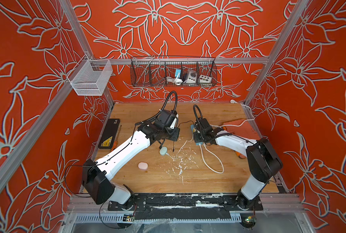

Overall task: Charge the bluetooth headset
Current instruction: Insert the plug into the socket.

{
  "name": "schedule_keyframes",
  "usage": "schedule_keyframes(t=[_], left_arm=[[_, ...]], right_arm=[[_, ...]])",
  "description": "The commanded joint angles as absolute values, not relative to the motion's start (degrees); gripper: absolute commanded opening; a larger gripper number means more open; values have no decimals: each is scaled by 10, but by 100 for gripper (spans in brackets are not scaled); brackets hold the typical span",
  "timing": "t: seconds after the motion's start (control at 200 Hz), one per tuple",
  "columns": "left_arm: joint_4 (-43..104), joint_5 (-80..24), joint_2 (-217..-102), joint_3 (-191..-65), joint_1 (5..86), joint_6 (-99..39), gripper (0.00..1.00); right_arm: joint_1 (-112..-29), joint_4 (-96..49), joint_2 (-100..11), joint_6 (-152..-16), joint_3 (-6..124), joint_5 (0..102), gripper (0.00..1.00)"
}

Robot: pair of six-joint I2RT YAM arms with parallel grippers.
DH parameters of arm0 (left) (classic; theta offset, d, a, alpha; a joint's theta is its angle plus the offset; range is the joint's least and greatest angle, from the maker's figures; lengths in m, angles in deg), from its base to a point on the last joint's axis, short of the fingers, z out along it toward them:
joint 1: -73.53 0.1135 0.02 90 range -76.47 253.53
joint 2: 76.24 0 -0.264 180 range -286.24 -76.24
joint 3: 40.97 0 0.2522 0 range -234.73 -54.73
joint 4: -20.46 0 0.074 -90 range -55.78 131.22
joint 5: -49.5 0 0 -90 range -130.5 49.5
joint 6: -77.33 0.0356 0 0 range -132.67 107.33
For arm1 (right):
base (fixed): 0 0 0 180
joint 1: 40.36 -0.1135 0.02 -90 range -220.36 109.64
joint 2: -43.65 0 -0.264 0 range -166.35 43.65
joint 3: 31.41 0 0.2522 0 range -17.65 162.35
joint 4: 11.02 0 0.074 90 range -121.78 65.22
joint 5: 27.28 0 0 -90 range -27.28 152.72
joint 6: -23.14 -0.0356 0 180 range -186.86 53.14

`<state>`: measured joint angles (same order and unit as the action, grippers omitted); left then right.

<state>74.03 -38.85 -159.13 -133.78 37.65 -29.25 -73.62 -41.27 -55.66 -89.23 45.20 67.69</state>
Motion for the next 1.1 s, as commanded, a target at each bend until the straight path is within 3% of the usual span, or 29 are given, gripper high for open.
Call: schedule_keyframes(t=[0.0,0.365,0.906,1.096], left_arm=[[739,-382,-1593,-1333,382,-299,0],[742,-378,-1594,-1334,383,-299,0],[752,-370,-1606,-1339,383,-298,0],[762,-365,-1613,-1348,383,-295,0]], right_arm=[[-739,-500,-624,-914,407,684,0],[-740,-519,-578,-923,428,679,0],[-740,-567,-484,-909,493,702,43],[-739,-576,-440,-902,480,704,45]])
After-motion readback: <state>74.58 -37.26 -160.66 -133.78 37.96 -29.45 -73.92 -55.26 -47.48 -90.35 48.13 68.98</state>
